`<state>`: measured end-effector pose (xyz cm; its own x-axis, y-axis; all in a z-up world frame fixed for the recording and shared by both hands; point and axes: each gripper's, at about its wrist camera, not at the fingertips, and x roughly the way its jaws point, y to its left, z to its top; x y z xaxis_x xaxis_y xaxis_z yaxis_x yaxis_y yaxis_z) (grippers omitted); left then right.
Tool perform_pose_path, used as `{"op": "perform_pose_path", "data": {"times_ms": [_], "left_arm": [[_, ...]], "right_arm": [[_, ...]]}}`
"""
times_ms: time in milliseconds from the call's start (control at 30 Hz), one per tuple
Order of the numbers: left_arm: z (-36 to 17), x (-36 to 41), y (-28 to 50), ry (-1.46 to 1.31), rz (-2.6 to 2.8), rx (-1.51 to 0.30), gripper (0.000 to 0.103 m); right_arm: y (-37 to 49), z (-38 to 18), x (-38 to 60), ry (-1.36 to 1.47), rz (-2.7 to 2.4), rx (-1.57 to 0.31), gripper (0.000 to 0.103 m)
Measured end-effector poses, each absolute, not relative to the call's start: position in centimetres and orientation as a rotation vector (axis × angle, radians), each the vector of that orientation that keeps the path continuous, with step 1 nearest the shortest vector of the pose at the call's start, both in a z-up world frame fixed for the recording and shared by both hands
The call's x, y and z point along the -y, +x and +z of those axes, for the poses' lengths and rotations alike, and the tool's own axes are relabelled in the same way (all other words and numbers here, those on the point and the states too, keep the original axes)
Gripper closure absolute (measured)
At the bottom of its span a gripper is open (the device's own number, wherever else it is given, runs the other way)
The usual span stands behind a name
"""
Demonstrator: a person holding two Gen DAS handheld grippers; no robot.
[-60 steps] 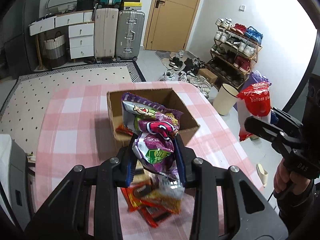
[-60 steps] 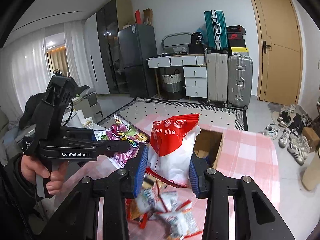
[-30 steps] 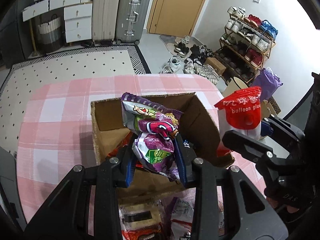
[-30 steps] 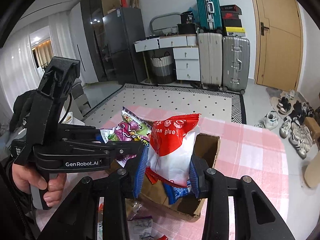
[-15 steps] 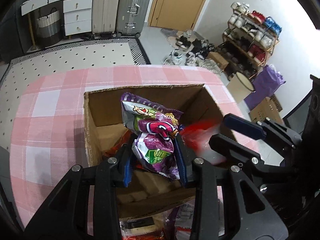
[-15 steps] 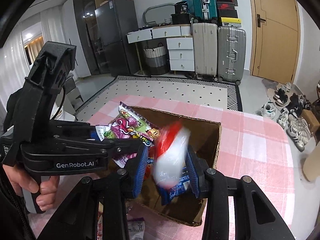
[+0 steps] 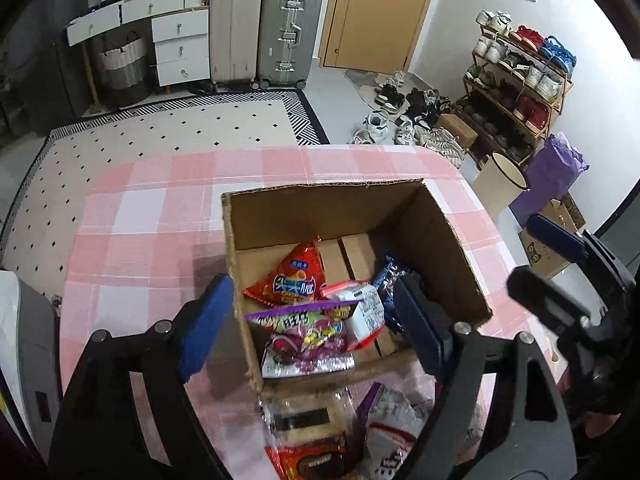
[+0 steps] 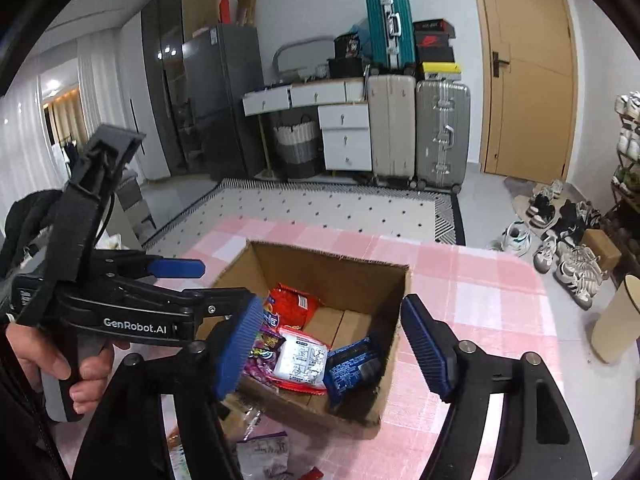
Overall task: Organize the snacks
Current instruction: 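Open both tools to drop the purple bag and balloon glue bag into the box, then withdraw both tools from the box back over the snack pile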
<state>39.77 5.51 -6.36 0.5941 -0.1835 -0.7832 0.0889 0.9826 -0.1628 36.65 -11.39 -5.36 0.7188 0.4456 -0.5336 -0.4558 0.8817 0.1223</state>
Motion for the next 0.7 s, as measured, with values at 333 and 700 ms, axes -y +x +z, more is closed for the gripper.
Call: {"op": "perform_pose_path", "data": {"times_ms": [333,700], "left_arm": [[-3.2,-5.3,33.4,-0.08,-0.126,-0.874,0.023],[-1.2,-4.1,27.8,-0.02,-0.075,-0.825,0.021]], "right_arm": [[30.2,-3.0,12.9,-0.002,0.511,-0.536,0.029],[24.1,-1.6,14.4,0.03,0.499,-0.5,0.024]]}}
